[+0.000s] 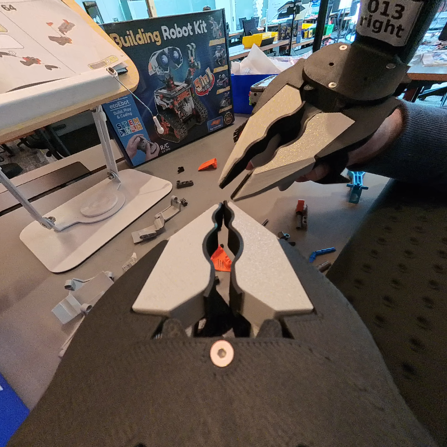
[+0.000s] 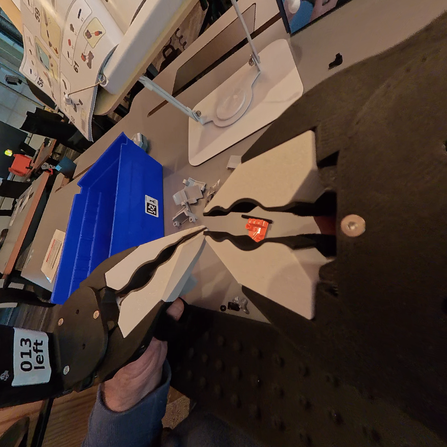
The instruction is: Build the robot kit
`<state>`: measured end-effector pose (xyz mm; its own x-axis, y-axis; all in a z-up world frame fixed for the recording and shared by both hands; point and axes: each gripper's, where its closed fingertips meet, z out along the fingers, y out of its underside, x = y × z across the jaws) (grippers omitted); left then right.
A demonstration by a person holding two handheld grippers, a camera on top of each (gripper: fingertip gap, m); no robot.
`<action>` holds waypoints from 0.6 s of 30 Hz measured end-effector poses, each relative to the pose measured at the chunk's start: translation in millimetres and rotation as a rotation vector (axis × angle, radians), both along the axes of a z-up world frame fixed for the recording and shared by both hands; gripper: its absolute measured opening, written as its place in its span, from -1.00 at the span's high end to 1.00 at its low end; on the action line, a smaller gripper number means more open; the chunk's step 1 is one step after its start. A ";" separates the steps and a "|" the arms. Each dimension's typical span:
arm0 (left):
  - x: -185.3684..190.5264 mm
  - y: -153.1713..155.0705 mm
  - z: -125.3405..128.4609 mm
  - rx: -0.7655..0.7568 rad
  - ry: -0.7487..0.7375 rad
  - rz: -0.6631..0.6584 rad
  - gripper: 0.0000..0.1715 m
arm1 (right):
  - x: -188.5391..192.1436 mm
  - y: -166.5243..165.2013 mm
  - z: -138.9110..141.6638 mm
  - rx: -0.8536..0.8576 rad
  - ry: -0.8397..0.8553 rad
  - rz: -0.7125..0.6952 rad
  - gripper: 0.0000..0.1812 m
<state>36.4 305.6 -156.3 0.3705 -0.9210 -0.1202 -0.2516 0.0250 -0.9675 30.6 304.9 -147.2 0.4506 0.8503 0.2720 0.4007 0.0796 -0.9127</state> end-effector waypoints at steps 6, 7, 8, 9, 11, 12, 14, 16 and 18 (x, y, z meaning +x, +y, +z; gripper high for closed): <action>-1.1 3.1 -11.1 0.015 0.080 0.006 1.00 | 11.3 6.9 -2.2 -0.018 -0.012 -0.033 0.92; -1.2 3.7 -15.0 0.024 0.109 0.005 1.00 | 13.1 7.9 -3.9 -0.025 -0.018 -0.038 0.92; -1.5 4.5 -18.6 0.037 0.137 0.006 1.00 | 14.8 8.7 -5.7 -0.027 -0.025 -0.042 0.92; -1.7 5.5 -19.8 0.053 0.148 0.010 1.00 | 16.1 8.7 -8.1 -0.032 -0.034 -0.043 0.92; -1.3 5.1 -21.9 0.061 0.164 0.007 0.99 | 18.1 9.1 -13.5 -0.044 -0.053 -0.044 0.92; -1.3 5.6 -23.1 0.063 0.170 0.009 0.99 | 18.9 9.3 -15.7 -0.049 -0.061 -0.045 0.92; -1.8 6.8 -25.2 0.073 0.185 0.014 0.97 | 19.8 8.5 -20.0 -0.067 -0.073 -0.038 0.91; -3.5 8.6 -27.2 0.093 0.206 0.022 0.96 | 21.0 8.4 -22.3 -0.070 -0.082 -0.038 0.91; -5.4 10.1 -28.2 0.108 0.218 0.029 0.96 | 22.3 8.4 -24.7 -0.079 -0.091 -0.038 0.90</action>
